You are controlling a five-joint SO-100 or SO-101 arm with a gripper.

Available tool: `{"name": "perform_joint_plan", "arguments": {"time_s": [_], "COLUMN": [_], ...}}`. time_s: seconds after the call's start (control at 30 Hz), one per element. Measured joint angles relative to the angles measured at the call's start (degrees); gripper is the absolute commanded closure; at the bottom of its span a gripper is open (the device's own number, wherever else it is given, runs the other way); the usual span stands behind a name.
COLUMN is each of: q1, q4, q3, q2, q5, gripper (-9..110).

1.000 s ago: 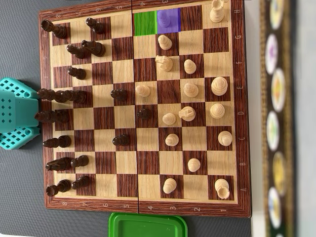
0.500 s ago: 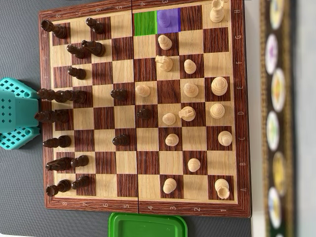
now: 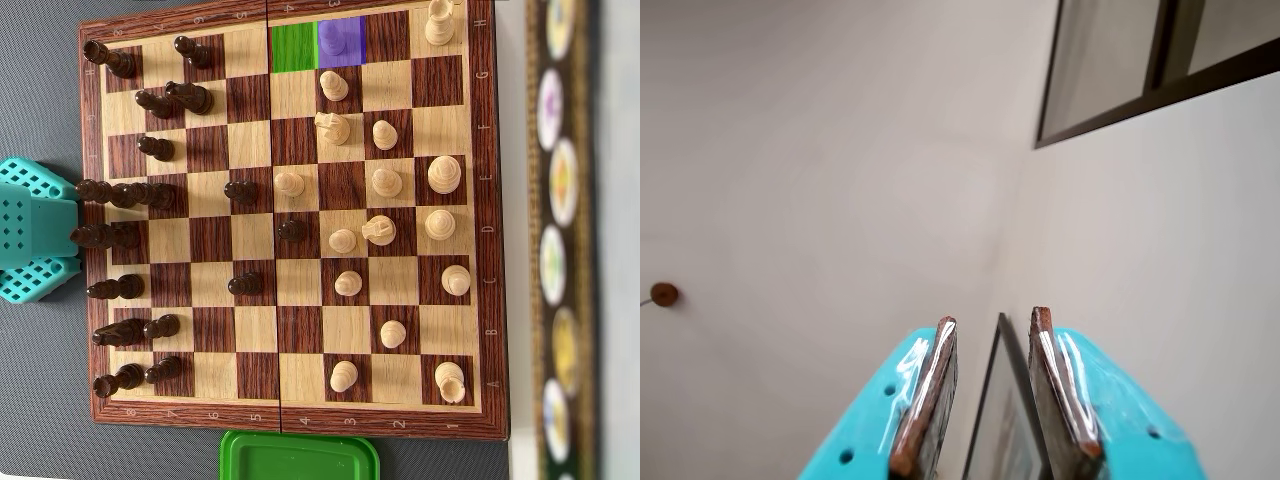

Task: Play chess

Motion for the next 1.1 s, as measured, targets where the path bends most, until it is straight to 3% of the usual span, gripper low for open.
{"name": "perform_joint_plan", "arguments": {"time_s": [0.17,0.4,1.1], "q1": [0.0,-0.2,-3.8], "q4": [2.3,22.3,128.6], "q3": [0.0,-3.9,-33.7], "q2": [0.0,0.0,-0.2], "q5": [0.0,-0.1,-0.1], "gripper": [89,89,89]}}
